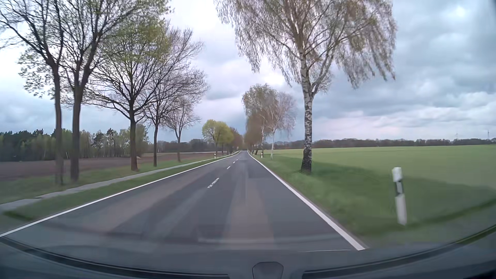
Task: Follow the waypoints while adhering to traffic rules and regulations
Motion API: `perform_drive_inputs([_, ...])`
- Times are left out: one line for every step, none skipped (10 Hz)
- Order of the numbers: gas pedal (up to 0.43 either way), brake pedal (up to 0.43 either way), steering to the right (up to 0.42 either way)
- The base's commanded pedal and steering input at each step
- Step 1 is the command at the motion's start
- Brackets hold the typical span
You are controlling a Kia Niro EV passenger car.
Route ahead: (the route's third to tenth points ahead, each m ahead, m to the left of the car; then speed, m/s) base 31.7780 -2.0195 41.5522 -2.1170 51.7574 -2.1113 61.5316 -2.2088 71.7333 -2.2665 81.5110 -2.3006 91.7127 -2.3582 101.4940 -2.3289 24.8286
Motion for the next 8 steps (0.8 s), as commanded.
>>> perform_drive_inputs([0.130, 0.000, -0.003])
perform_drive_inputs([0.130, 0.000, -0.003])
perform_drive_inputs([0.130, 0.000, -0.003])
perform_drive_inputs([0.130, 0.000, -0.003])
perform_drive_inputs([0.130, 0.000, -0.003])
perform_drive_inputs([0.130, 0.000, -0.003])
perform_drive_inputs([0.130, 0.000, -0.003])
perform_drive_inputs([0.130, 0.000, -0.003])
